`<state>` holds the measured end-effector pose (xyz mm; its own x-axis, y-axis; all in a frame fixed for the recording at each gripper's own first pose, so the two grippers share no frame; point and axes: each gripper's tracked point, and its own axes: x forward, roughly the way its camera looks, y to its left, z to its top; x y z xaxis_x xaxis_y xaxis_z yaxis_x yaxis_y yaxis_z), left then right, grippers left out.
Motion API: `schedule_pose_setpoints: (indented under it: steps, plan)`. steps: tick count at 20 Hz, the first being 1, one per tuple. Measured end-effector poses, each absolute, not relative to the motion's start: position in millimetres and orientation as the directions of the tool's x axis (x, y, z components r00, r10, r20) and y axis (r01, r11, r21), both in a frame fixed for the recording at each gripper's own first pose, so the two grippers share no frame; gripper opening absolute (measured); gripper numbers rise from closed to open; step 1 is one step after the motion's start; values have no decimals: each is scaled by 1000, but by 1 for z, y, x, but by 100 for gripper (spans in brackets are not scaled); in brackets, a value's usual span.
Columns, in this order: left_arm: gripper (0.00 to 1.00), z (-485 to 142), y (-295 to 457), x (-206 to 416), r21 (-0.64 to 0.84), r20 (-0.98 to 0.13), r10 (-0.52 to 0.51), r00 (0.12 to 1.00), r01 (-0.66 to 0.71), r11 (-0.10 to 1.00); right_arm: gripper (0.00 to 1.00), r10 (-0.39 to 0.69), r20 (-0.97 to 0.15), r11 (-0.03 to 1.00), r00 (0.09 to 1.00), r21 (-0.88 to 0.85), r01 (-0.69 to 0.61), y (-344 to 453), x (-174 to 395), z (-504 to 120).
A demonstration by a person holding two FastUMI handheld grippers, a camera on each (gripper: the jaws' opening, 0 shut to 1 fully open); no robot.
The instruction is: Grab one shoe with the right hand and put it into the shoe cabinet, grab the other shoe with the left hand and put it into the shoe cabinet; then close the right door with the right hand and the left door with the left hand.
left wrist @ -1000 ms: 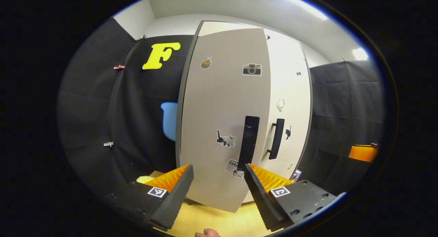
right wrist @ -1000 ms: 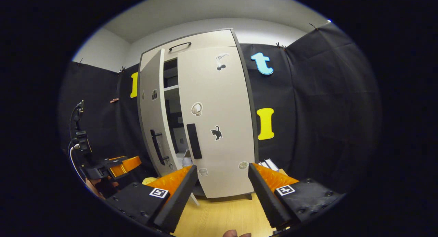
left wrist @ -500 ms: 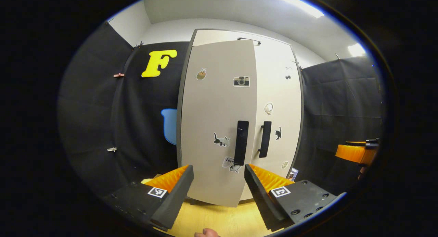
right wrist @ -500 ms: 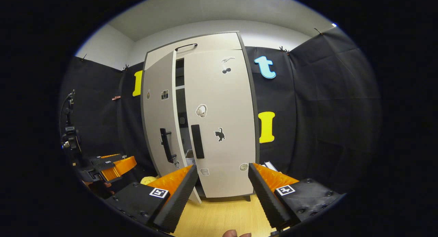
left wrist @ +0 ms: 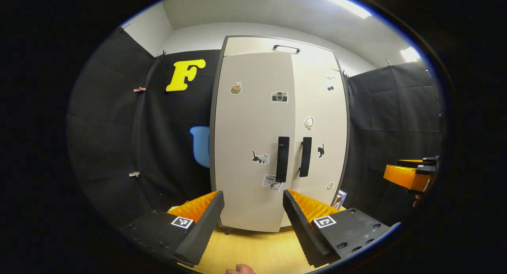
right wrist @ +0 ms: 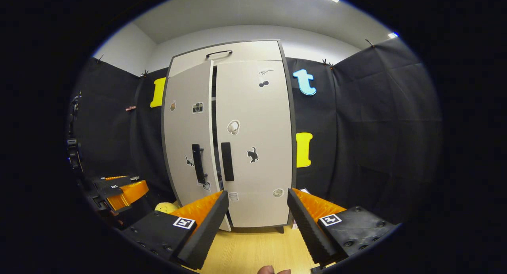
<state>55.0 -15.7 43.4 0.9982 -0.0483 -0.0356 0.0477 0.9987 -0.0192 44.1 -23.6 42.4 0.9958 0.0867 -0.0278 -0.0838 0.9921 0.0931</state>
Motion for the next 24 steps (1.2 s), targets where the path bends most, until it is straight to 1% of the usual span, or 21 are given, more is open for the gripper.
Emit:
schedule_pose_setpoints:
  steps: [11,24]
  plan:
    - [94,45,-5,53,-23,-33,-50,998,49,999,98,62,-14,997,998,35,-61,-19,41,42]
    - [94,39,-4,56,-25,-40,-51,998,50,998,98,65,-11,997,998,32,-65,-19,43,41]
